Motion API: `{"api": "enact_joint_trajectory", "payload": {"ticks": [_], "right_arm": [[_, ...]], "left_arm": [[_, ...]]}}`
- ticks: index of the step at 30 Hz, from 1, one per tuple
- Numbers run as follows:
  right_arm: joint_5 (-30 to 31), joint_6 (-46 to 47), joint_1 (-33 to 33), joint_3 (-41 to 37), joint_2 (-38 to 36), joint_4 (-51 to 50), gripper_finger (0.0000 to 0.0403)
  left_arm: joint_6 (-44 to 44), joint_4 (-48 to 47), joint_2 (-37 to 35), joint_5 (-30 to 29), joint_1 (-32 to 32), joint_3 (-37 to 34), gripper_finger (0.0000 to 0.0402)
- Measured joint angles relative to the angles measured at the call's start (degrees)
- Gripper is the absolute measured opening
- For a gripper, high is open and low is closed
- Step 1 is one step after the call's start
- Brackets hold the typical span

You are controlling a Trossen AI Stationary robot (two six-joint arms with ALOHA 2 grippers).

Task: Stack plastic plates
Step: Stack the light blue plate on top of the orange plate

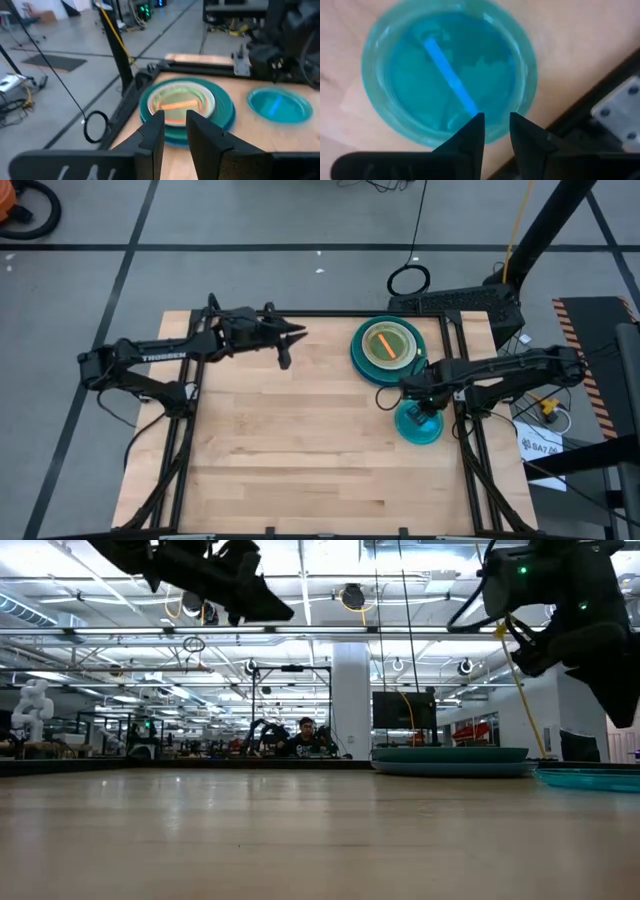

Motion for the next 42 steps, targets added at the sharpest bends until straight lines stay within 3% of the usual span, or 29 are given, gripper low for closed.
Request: {"api": "enact_joint_trajectory", "payload": {"ticks": [12, 23, 42], "right_arm": [[4.7, -6.5, -3.6, 0.0, 2.1, 7.4, 0.0132], [7.3, -33.5, -6.3, 0.0, 11.7, 8.8, 0.0141], [7.5, -53.6, -11.6, 0.0, 13.9, 13.8, 0.0141]], "left_arm": [[2.4, -3.1, -0.3, -0.1, 2.1, 6.4, 0.0088], [6.6, -6.0, -0.3, -0.3, 2.2, 6.4, 0.0088], [8.3, -14.3, -1.8, -3.0, 4.1, 6.3, 0.0088]]}}
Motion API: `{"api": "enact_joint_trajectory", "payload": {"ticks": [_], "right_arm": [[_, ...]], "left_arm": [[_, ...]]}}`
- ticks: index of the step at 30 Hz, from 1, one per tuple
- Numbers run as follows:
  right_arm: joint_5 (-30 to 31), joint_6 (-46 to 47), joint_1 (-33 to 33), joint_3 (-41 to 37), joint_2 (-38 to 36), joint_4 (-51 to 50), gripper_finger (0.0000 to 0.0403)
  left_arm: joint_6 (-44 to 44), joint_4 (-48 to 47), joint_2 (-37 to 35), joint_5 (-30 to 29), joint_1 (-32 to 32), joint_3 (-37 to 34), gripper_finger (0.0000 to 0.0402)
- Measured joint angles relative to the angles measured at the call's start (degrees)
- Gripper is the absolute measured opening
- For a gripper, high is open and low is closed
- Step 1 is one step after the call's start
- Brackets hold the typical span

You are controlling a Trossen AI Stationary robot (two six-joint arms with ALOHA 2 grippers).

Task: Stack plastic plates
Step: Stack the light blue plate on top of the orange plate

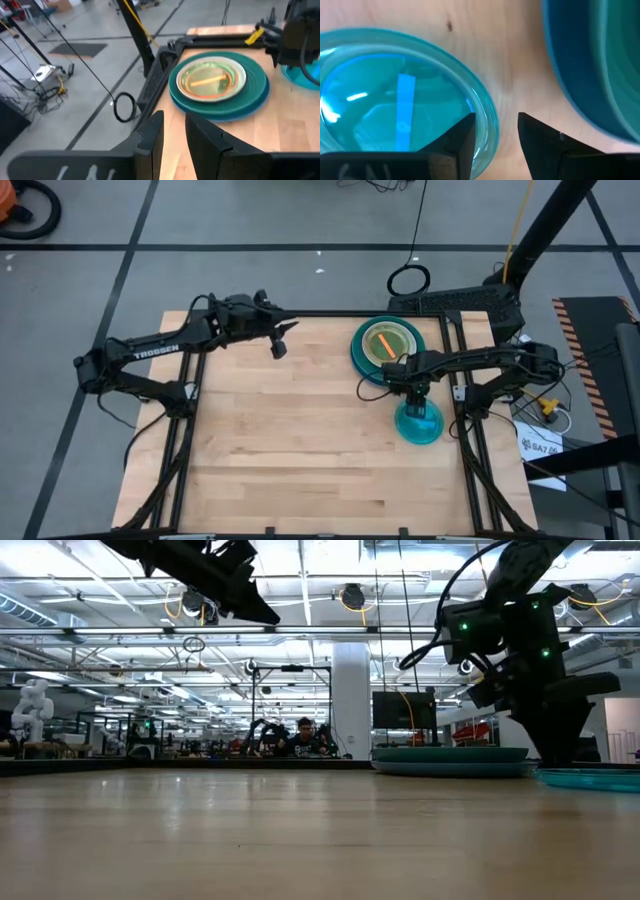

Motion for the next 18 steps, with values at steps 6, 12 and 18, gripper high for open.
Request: {"api": "enact_joint_trajectory", "payload": {"ticks": [6, 12, 18], "right_arm": [[-0.2, -3.3, 0.0, 0.0, 0.0, 1.0, 0.0141], [-1.6, -3.3, 0.0, 0.0, 0.0, 3.7, 0.0141], [-1.6, -3.5, 0.0, 0.0, 1.6, 3.8, 0.0141]], "left_arm": [[0.2, -2.5, -0.3, 0.0, 0.1, 0.0, 0.0088], [-0.1, -4.3, -0.3, 0.0, 0.1, 0.0, 0.0088], [-0.7, -4.5, -0.3, 0.0, 0.1, 0.0, 0.0088]]}}
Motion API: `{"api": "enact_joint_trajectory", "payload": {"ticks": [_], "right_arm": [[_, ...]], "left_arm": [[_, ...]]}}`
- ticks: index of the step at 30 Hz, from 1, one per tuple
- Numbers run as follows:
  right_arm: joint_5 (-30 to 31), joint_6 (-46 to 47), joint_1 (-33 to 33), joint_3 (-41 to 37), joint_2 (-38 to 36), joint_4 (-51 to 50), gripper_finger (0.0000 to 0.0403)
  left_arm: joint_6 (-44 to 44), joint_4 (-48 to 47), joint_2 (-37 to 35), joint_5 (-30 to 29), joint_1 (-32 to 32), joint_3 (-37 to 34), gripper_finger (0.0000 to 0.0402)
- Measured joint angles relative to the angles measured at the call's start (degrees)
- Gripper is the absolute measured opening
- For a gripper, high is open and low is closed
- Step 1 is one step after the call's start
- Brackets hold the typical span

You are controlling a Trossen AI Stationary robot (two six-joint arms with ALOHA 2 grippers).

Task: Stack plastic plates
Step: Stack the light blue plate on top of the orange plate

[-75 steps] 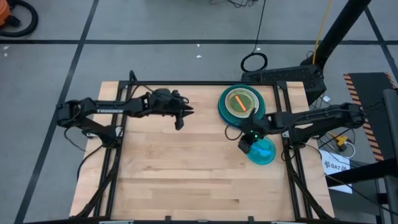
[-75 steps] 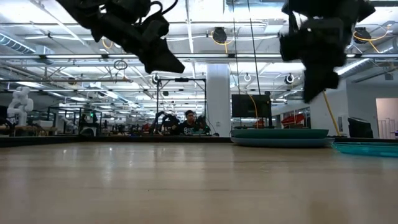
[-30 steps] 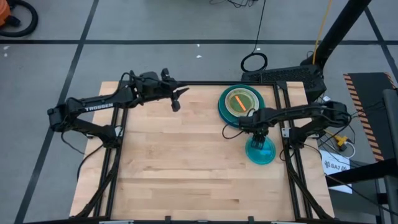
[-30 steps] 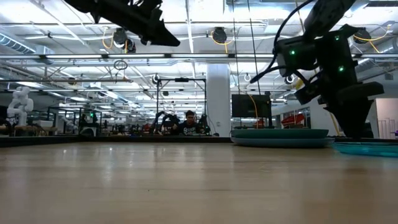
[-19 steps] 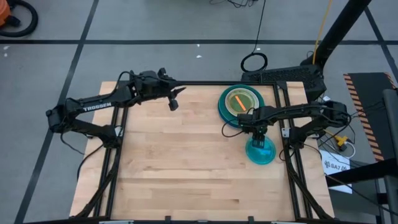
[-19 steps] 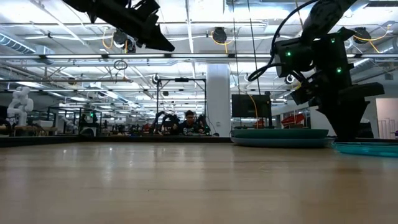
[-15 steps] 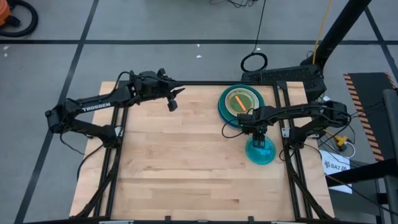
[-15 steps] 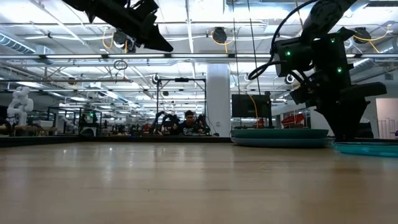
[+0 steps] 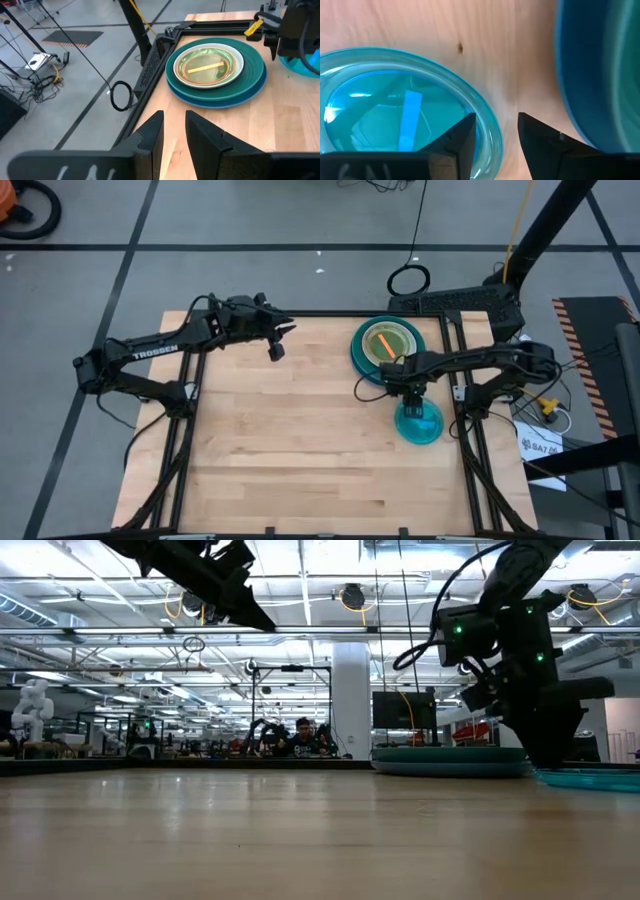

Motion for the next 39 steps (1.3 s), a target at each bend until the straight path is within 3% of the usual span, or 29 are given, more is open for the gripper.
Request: {"api": "enact_joint_trajectory", "payload": {"ticks": [11, 33, 39], "right_arm": [[-0.7, -0.4, 0.0, 0.0, 3.2, 1.8, 0.0136], [-6.4, -1.4, 0.0, 0.0, 3.1, 5.4, 0.0008], [-7.7, 0.0, 0.0, 0.0, 3.1, 5.3, 0.0004]], "left_arm": [[0.0, 0.1, 0.0, 0.0, 0.0, 0.0, 0.0088], [-0.2, 0.1, 0.0, 0.0, 0.0, 0.0, 0.0088], [-0.3, 0.1, 0.0, 0.0, 0.0, 0.0, 0.0088]]}}
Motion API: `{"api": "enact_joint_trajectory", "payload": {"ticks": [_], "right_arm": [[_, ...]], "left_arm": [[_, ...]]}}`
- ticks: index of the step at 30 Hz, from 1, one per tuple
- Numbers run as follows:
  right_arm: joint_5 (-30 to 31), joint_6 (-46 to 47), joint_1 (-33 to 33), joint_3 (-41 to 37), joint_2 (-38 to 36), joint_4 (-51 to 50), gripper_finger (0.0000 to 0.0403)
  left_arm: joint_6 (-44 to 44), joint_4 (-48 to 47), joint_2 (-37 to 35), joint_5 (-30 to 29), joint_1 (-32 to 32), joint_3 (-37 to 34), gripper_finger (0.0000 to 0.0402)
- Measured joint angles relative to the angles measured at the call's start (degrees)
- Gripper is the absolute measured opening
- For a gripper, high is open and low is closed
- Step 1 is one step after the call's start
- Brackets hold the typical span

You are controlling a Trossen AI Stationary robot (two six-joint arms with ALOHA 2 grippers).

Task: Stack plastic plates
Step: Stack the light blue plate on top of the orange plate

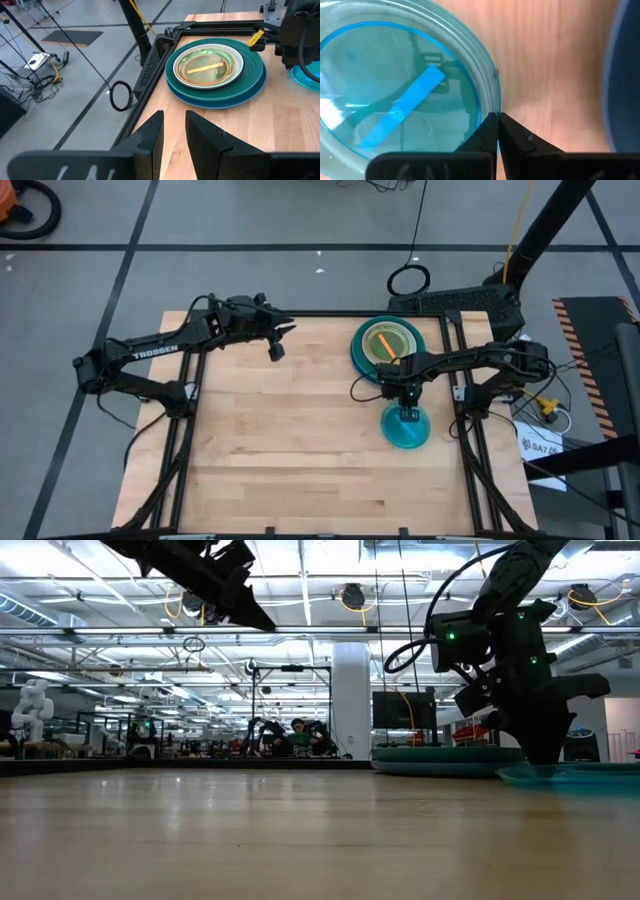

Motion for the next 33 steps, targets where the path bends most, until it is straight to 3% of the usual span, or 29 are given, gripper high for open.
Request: {"api": "enact_joint_trajectory", "payload": {"ticks": [9, 19, 26, 33], "right_arm": [[-4.9, 3.1, 0.1, 3.0, -0.3, 0.0, 0.0001], [-5.7, 4.1, -0.7, 17.5, -0.3, 0.1, 0.0001], [-5.4, 2.8, -3.4, 27.2, -0.3, 0.0, 0.0], [-5.6, 5.1, -10.1, 31.7, -0.2, -0.1, 0.0]], "left_arm": [[-0.1, 0.0, 0.0, 0.0, 0.0, 0.0, 0.0088], [-0.1, 0.0, 0.0, 0.0, 0.0, 0.0, 0.0088], [-0.1, 0.0, 0.0, 0.0, 0.0, 0.0, 0.0088], [-0.2, 0.5, 0.0, 0.0, 0.0, 0.0, 0.0088]]}}
